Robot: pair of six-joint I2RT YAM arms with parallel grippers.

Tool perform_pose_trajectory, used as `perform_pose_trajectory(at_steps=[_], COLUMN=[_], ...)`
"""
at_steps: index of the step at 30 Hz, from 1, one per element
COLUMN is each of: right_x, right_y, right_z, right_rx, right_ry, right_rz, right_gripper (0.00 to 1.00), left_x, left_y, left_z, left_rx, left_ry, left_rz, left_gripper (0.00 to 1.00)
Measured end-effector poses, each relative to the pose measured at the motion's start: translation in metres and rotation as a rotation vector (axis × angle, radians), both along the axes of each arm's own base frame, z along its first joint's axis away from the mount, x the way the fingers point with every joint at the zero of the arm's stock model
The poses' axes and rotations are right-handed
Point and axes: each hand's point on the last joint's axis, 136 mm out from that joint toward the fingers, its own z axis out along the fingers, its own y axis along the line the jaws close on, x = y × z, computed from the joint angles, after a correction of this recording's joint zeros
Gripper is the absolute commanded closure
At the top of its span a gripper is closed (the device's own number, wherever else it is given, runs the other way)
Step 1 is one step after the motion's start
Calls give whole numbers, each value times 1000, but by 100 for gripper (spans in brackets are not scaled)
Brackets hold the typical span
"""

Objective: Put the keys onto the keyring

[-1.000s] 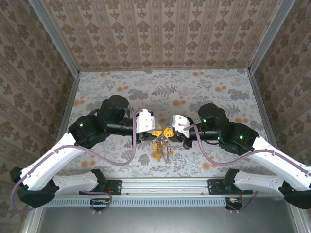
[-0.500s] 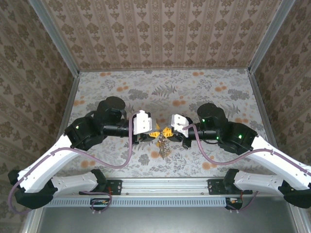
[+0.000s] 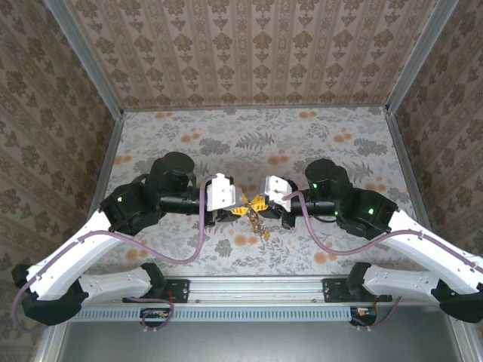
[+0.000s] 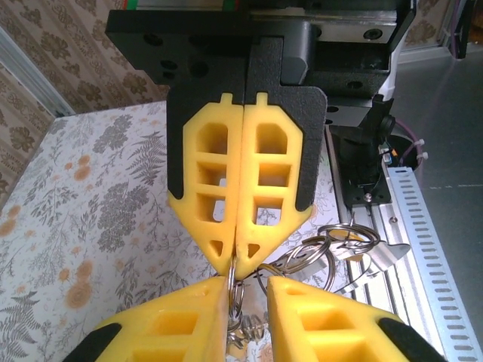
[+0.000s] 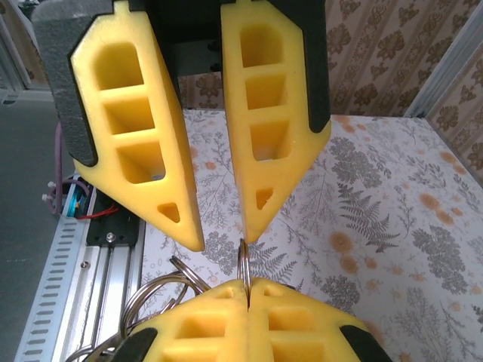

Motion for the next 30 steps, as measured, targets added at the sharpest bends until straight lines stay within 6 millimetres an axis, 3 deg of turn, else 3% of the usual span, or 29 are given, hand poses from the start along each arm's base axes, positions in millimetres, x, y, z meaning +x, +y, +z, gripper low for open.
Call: perform_pose_trajectory(at_steps=[11, 14, 20, 26, 30], right_x=[1, 1, 1, -4, -12], right_y=[0, 0, -1, 1, 1], right_z=[-1, -2, -3, 5, 12], right_rx=[-4, -5, -9, 23, 63], right_ry=[4, 4, 5, -4, -18], right_rz=[-2, -3, -5, 24, 60], right_gripper=[100, 100, 100, 86, 84], left_x=[8, 7, 7, 3, -2], left_y=[-8, -8, -7, -4, -2], left_z=[-11, -11, -11, -2, 3], left_rx=[35, 35, 36, -8, -48], left_ry=[13, 14, 9, 6, 32], left_rz=[10, 11, 9, -4, -34], left_gripper=[80, 99, 100, 100, 100])
